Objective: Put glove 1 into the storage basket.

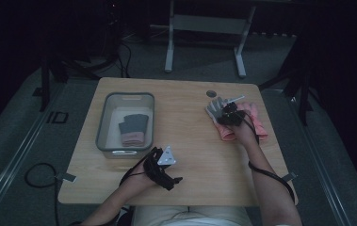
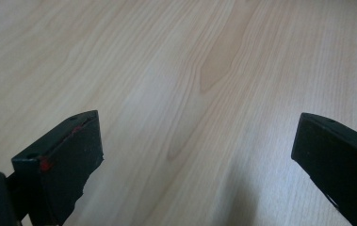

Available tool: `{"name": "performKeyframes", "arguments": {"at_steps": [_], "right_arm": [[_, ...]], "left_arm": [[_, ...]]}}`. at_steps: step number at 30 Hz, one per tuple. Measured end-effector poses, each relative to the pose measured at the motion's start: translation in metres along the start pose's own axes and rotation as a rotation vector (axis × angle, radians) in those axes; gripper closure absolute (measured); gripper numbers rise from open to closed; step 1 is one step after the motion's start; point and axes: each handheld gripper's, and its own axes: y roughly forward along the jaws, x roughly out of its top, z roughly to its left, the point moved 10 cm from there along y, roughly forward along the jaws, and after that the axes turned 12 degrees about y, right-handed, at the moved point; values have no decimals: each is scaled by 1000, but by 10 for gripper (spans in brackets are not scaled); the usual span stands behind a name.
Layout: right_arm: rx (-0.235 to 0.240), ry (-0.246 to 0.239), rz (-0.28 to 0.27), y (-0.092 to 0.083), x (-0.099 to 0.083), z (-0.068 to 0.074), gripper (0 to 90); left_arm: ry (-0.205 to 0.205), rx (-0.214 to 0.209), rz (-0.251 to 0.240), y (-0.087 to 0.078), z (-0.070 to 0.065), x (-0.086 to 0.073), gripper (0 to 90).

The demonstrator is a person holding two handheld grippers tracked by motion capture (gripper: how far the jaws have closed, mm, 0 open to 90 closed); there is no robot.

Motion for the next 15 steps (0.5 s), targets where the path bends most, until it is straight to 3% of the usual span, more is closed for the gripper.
{"name": "performKeyframes", "arguments": {"at_steps": [4, 8, 9, 12, 15], "right_arm": [[-10, 18, 14, 5, -1, 0, 755], [-14, 39, 22, 5, -1, -1, 816], [-16, 63, 19, 4, 0, -1, 835], [-25, 102, 3, 0, 3, 1, 875], [-8, 123, -16, -6, 8, 6, 881]], "left_arm": [[-30, 21, -25, -1, -4, -7, 21], [-23, 76, -29, -1, -3, -12, 20], [-28, 83, -32, 0, -3, -14, 20], [-30, 60, -19, 1, -7, -19, 20], [-19, 70, -9, 2, -8, -22, 20]]}}
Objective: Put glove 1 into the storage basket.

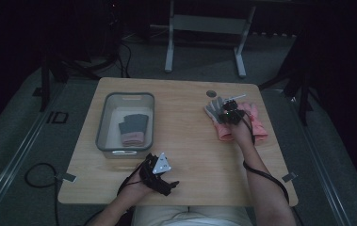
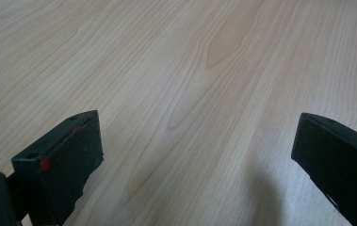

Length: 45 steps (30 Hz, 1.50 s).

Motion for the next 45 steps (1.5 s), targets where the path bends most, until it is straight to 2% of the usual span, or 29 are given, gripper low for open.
{"name": "performKeyframes", "arguments": {"at_steps": [1, 5, 7, 10, 12, 13, 14, 17, 20, 21, 23, 26, 27, 29, 32, 34, 36, 39, 43, 45], "right_arm": [[18, 8, -21, -9, 4, 8, 884], [63, 36, -74, -33, 12, 24, 884], [38, 28, -120, -49, 15, 34, 884], [63, 55, -162, -73, 14, 54, 885], [65, 55, -167, -79, 13, 58, 884], [50, 57, -195, -95, 12, 68, 885], [40, 53, -201, -100, 11, 72, 885], [54, 79, -221, -120, 5, 86, 887], [68, 98, -235, -130, 1, 92, 887], [69, 120, -253, -140, -2, 95, 887], [64, 123, -263, -145, -8, 97, 886], [54, 137, -245, -144, -23, 97, 886], [54, 137, -245, -144, -23, 97, 886], [57, 167, -212, -137, -40, 94, 886], [59, 204, -213, -130, -53, 94, 886], [56, 215, -203, -124, -59, 94, 886], [59, 247, -182, -114, -71, 96, 886], [68, 257, -141, -99, -84, 104, 886], [78, 277, -101, -80, -93, 115, 884], [66, 256, -84, -70, -95, 121, 882]], "left_arm": [[1, -7, 12, 1, -1, -3, 20], [8, 16, 11, 2, 0, -4, 20], [13, 19, 13, 2, 0, -5, 21], [17, 17, 22, 3, -2, -5, 20], [20, 20, 15, 3, -2, -4, 20], [8, -12, 14, 2, -4, -3, 21], [5, -18, 14, 2, -5, -3, 21], [12, -10, 12, 2, -5, -3, 20], [17, 4, 4, 2, -5, -3, 20], [15, -2, 7, 2, -6, -2, 20], [12, -3, -1, 1, -5, -2, 20], [14, -6, -4, 1, -6, -2, 21], [16, -4, -6, 0, -5, -2, 20], [21, 4, -10, 0, -4, -1, 21], [23, 5, -12, 0, -3, -1, 20], [22, 3, -12, 0, -3, -1, 20], [18, -1, -8, 1, -3, -2, 20], [23, 3, -5, 2, -4, -2, 20], [23, 3, -10, 2, -6, -2, 21], [23, -4, -11, 2, -6, -2, 20]]}}
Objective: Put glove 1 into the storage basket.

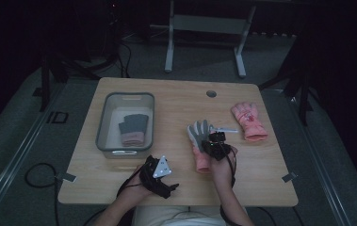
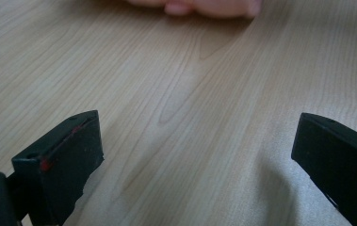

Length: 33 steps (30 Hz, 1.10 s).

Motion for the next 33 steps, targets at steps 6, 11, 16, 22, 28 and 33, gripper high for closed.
{"name": "performKeyframes", "arguments": {"at_steps": [6, 11, 16, 22, 28, 33], "right_arm": [[-15, -7, 38, 21, -8, 4, 829], [2, 5, 38, 20, -6, 8, 735], [46, -10, -7, 4, 3, 16, 641], [130, -106, -146, -44, 41, 6, 599], [75, -180, -191, -59, 65, -47, 653], [0, -153, -195, -62, 92, -108, 678]], "left_arm": [[5, -1, 0, 0, -1, -1, 20], [3, -2, -1, 0, 0, -1, 20], [-5, -4, -5, 1, 0, -1, 20], [6, -8, -5, 0, -1, -1, 21], [3, -15, -10, 0, -1, 0, 21], [0, -29, -21, -2, -2, 0, 20]]}}
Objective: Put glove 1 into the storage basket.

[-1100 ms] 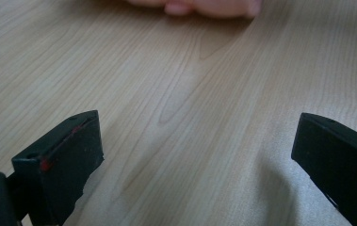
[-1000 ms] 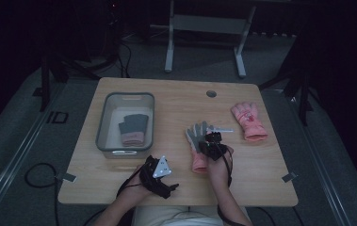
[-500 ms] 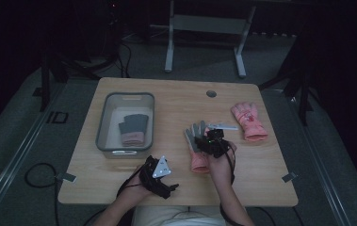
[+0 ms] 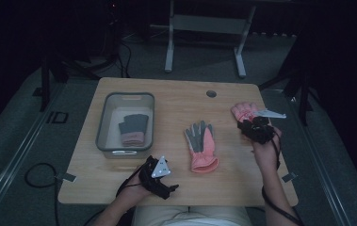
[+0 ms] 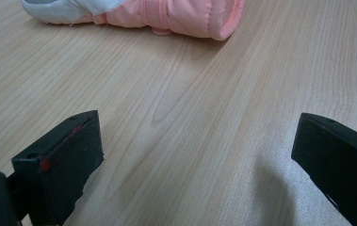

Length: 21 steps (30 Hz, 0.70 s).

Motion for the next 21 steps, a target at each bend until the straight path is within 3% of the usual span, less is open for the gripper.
{"name": "performKeyframes", "arguments": {"at_steps": [3, 6, 7, 8, 14, 16, 17, 21], "right_arm": [[-47, -32, 15, 5, 9, -33, 661], [-63, -29, 19, 6, 11, -42, 659], [-95, 13, 27, 12, 21, -73, 653], [-111, 14, 37, 14, 22, -80, 651], [-123, 5, 61, 32, 31, -95, 609], [-154, -2, 79, 47, 35, -103, 565], [-154, -2, 79, 47, 35, -103, 565], [-184, -46, 148, 74, 27, -102, 554]], "left_arm": [[-3, -1, -2, 0, 0, 0, 20], [1, 4, 3, 0, 0, -1, 21], [1, 4, 4, 0, -1, -1, 21], [-1, 3, 4, 0, -1, -1, 21], [-15, 10, -1, 0, 1, 0, 21], [-18, 13, -4, 0, 1, 0, 21], [-18, 13, -2, 0, 1, 0, 21], [-32, 14, -10, -1, 2, 0, 21]]}}
